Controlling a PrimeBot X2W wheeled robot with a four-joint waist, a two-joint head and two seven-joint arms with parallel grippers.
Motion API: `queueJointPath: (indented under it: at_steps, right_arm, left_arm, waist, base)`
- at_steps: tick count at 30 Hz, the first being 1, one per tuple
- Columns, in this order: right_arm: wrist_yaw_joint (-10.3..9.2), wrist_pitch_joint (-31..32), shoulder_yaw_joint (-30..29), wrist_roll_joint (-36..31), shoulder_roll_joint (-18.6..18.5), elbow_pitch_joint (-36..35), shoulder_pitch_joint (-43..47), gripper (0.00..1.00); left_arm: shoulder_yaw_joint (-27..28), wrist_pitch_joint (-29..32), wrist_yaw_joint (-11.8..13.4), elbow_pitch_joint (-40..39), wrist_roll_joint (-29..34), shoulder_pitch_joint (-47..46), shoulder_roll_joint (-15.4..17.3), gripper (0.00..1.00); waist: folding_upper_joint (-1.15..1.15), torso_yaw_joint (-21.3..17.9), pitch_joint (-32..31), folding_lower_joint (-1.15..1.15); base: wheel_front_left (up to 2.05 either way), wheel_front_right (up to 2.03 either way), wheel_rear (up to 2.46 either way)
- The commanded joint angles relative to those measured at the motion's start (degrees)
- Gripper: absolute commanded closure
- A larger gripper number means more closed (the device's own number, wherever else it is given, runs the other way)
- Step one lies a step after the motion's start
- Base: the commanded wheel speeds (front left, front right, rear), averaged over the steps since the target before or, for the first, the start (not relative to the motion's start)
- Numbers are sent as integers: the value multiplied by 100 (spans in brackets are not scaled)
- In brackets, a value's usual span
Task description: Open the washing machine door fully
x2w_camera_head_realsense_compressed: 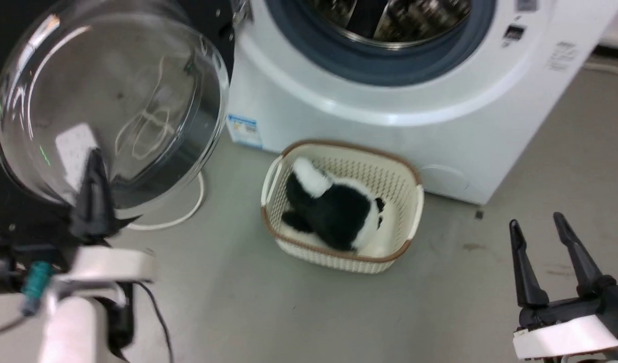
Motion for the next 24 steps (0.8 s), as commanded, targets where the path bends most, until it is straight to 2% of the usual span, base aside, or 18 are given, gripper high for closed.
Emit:
queueJointPath:
  at_steps: [1,11,20,21,22,24]
  right_arm:
    - [-4,-25,-52,-44,53,-59,-46,0]
    - [-4,-25,-151,-126,241,-176,270,0]
    - [-4,-26,-121,-116,271,-76,497,0]
    - [-4,-26,-112,-101,272,-49,516,0]
    - [-4,-26,-102,-87,273,-28,536,0]
    - [-4,-26,-101,-48,273,3,569,0]
  left_arm:
    - [-77,-28,-24,-92,56,164,-66,100]
    - [-658,-28,-128,-141,224,857,-481,100]
    - [-1148,-28,36,3,353,1515,-666,100]
    - [-1188,-28,82,62,373,1576,-675,16]
    - [-1218,-28,116,181,360,1634,-684,0]
    - [-1244,-28,158,325,319,1640,-696,0]
  waist:
    - [0,-222,-276,1]
    - [0,-822,-914,1]
    - [0,-1318,-1130,1]
    - [0,-1357,-1142,1]
    - [0,-1390,-1153,1]
    - [0,-1430,-1159,1]
  base:
    - [0,0,0]
    - [0,0,0]
    - [0,0,0]
    - [0,0,0]
    - [0,0,0]
    - [0,0,0]
